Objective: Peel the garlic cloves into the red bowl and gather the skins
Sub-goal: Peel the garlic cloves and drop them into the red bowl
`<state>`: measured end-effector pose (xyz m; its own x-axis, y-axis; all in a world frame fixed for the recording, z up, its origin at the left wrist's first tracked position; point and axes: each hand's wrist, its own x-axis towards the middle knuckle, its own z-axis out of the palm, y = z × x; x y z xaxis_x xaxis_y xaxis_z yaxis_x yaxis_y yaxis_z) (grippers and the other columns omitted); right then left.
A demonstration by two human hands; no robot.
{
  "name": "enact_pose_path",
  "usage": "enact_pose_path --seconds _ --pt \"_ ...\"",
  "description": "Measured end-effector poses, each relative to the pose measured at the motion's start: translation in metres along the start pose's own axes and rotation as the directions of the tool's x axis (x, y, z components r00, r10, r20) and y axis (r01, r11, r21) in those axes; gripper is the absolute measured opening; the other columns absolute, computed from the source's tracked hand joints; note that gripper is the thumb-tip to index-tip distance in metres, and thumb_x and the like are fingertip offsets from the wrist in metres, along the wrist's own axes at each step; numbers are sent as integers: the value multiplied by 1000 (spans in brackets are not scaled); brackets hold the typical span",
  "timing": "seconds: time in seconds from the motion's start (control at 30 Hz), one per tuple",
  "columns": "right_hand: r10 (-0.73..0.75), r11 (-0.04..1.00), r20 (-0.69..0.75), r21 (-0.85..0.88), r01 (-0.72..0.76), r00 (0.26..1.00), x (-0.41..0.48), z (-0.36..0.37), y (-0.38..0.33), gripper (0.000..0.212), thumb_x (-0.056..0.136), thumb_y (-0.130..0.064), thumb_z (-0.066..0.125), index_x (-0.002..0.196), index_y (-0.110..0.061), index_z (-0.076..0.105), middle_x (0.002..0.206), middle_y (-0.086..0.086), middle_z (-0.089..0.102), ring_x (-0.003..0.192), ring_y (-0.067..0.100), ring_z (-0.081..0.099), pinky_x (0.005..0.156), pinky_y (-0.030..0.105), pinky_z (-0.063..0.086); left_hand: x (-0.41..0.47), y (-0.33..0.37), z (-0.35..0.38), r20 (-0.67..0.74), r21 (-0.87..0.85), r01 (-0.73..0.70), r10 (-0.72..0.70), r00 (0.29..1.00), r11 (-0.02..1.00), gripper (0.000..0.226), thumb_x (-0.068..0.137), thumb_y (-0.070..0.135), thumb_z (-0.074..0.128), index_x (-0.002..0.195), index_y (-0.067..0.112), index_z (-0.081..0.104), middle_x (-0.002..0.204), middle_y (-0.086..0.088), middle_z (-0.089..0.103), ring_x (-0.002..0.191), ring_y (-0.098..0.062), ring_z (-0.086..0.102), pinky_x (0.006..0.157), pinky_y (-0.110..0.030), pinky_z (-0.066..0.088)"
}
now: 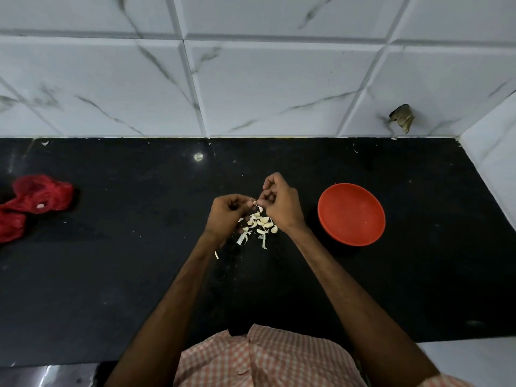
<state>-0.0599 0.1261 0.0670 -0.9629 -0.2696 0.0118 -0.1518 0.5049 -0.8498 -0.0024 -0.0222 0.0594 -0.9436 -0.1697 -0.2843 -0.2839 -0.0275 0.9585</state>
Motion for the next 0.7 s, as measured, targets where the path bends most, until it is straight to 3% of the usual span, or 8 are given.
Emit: enact_pose_path --seconds 0.1,0.2,0.33,0.43,0.5,0.6,0.7 --pt "-48 994 -24 -100 45 999 -1 2 1 46 78 1 78 93 -25 44 72 -6 67 69 6 66 67 40 58 1 5 -3 30 23 31 -31 999 999 22 98 19 62 101 0 71 89 -12 75 62 -16 59 38 -22 43" --pt "-102 973 -48 -211 90 994 -2 4 -4 52 76 -1 78 89 -31 38 75 -8 67 80 11 65 69 44 55 2 4 -4 26 79 16 -18 999 997 17 97 15 63 99 -1 70 85 -12 74 60 -19 56 36 -21 41" --pt "-51 997 -69 -61 47 996 0 4 -5 48 72 6 78 87 -25 44 71 -8 65 76 11 67 73 38 56 3 6 -3 33 65 8 -10 999 998 12 98 9 59 97 -1 67 72 -1 69 50 -8 52 34 -19 36" --pt "25 997 -7 77 -24 1000 1 -2 -6 37 75 8 77 92 -11 51 78 4 69 65 -2 63 65 14 48 2 6 -1 23 -21 44 -43 999 999 11 100 9 56 93 3 63 70 0 63 48 -4 49 34 -17 32" --pt "45 992 14 121 -46 999 1 -4 -8 34 77 8 76 93 -8 51 81 11 70 62 -5 59 62 9 45 2 5 3 22 -30 52 -51 998 998 13 102 11 53 91 6 58 69 1 59 48 -3 46 36 -16 31" --pt "62 988 -19 139 -59 998 0 -2 -7 37 76 8 76 90 -13 50 81 9 70 69 -2 62 67 10 46 6 5 7 2 97 -25 25 1000 995 16 103 11 51 87 8 55 66 5 56 50 -1 45 44 -16 36" --pt "114 980 -110 176 -93 987 -4 4 -9 38 75 10 75 88 -15 49 75 1 68 73 5 67 75 23 54 8 5 12 -22 93 -66 68 997 993 16 103 9 50 87 9 54 69 3 55 54 0 46 51 -15 40"
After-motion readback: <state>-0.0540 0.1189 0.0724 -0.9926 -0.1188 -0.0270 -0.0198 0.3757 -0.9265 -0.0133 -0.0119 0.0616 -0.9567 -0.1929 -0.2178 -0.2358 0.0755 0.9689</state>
